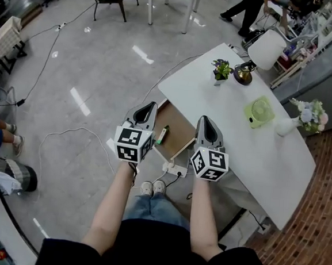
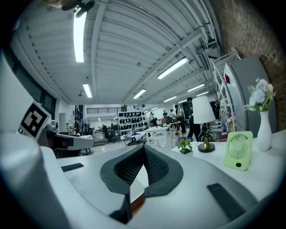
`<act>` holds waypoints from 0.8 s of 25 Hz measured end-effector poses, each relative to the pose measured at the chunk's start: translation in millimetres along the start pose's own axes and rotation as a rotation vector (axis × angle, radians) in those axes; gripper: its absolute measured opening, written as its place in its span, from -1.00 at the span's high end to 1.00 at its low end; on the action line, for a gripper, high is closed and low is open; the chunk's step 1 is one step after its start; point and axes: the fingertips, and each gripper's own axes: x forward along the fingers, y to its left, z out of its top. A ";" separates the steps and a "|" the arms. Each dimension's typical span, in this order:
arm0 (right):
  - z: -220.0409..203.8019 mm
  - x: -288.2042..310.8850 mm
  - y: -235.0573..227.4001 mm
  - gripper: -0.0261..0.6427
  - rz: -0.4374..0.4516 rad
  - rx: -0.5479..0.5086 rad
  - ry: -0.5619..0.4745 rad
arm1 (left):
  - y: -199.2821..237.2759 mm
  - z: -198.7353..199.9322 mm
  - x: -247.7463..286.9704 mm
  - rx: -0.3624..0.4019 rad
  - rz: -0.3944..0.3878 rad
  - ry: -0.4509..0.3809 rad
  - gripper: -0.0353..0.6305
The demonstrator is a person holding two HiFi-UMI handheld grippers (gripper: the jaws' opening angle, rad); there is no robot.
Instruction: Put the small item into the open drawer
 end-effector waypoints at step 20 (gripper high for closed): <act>106.8 -34.0 3.0 0.93 -0.041 -0.107 -0.226 | -29.5 96.5 -16.3 0.103 -0.071 -0.178 0.83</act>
